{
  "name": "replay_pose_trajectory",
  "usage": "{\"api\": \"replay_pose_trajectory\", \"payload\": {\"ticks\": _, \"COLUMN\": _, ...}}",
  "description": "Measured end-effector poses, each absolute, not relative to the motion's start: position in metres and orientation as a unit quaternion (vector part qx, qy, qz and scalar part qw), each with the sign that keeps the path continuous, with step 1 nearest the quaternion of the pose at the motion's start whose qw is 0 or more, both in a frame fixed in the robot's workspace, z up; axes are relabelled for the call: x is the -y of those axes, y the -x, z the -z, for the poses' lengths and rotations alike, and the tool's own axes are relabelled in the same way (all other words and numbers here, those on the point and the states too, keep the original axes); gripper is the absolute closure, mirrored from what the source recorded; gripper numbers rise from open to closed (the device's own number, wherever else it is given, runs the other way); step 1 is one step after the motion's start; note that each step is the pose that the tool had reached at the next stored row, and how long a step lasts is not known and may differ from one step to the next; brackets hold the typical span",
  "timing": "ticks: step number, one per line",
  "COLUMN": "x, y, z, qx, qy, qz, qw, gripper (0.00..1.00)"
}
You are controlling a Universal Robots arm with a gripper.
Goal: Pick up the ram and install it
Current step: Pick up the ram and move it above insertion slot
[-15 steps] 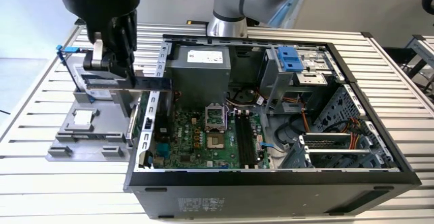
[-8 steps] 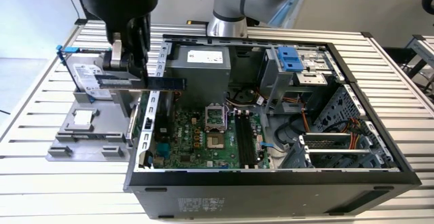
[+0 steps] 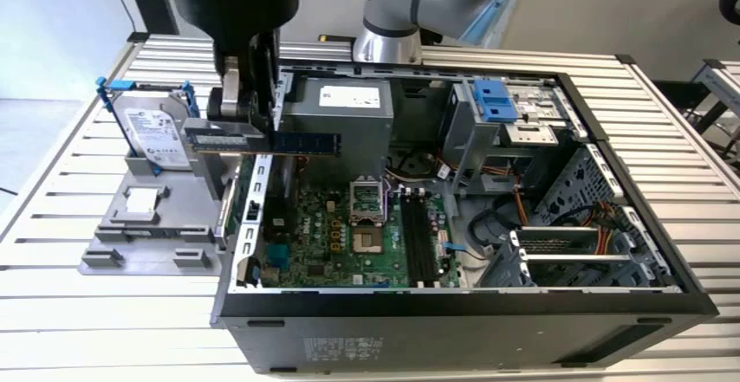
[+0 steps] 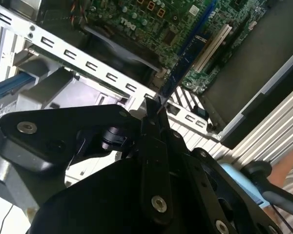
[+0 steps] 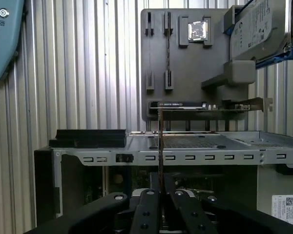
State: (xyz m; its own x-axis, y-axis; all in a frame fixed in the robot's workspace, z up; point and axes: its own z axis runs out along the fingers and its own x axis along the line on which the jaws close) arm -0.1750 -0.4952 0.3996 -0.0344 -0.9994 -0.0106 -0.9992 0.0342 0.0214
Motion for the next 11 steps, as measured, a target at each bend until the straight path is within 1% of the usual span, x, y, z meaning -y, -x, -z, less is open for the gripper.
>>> {"api": "replay_pose_trajectory", "payload": {"ticks": 11, "x": 0.495, "y": 0.155, "z": -0.4, "qx": 0.719, "qy": -0.695, "qz": 0.011, "qw": 0.004, "gripper": 1.0}}
